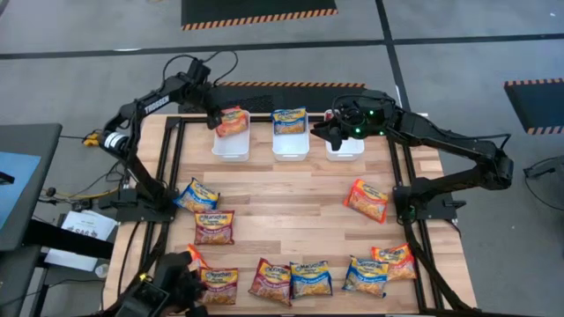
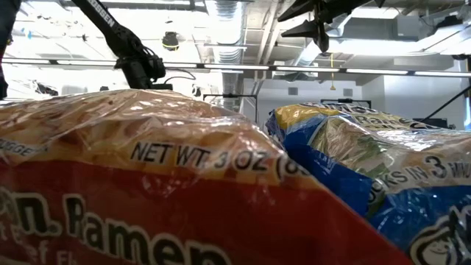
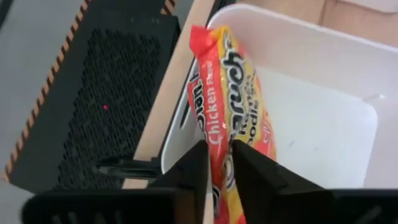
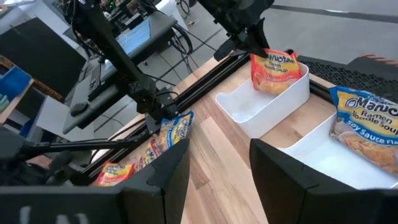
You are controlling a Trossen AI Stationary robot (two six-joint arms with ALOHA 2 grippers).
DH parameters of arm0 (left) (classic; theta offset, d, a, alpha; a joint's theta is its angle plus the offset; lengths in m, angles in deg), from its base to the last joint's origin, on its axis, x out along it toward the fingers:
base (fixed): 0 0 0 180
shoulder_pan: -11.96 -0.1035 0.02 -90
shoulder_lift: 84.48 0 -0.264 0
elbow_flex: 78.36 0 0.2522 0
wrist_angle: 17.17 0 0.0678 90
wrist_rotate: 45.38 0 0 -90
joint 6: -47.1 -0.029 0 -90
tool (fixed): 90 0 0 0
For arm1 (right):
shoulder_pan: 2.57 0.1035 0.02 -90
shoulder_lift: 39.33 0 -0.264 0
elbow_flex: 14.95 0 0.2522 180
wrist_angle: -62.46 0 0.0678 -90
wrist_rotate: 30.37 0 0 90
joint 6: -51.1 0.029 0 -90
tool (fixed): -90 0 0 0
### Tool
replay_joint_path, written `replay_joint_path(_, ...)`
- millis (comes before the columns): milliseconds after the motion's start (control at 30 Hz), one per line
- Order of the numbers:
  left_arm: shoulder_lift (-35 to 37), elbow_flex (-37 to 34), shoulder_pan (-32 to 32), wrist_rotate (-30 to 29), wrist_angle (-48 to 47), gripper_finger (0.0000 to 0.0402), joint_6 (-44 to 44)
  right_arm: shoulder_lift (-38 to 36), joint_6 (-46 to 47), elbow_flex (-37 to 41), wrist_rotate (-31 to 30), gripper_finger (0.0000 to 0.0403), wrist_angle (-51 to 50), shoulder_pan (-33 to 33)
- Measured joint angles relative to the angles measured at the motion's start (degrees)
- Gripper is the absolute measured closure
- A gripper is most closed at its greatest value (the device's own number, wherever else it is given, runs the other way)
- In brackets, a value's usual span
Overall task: Sort Maruchan noodles
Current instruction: Put the orange noodle pack into the left white bin
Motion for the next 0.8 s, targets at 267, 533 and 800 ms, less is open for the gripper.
replay_joint_path(267, -2.6, 0.0, 1.0, -9.4, 1.2, 0.0297, 3.0, 0.0, 0.3, 0.0, 0.0, 0.0211, 0.1, 0.0)
replay_joint_path(533, -1.3, 0.0, 0.9, -4.1, 2.6, 0.0297, 5.1, 0.0, 0.3, 0.0, 0.0, 0.0211, 0.1, 0.0)
replay_joint_path(800, 0.2, 0.0, 1.8, -2.6, 3.7, 0.0297, 6.0, 0.0, 0.2, 0.0, 0.0, 0.0211, 0.0, 0.0)
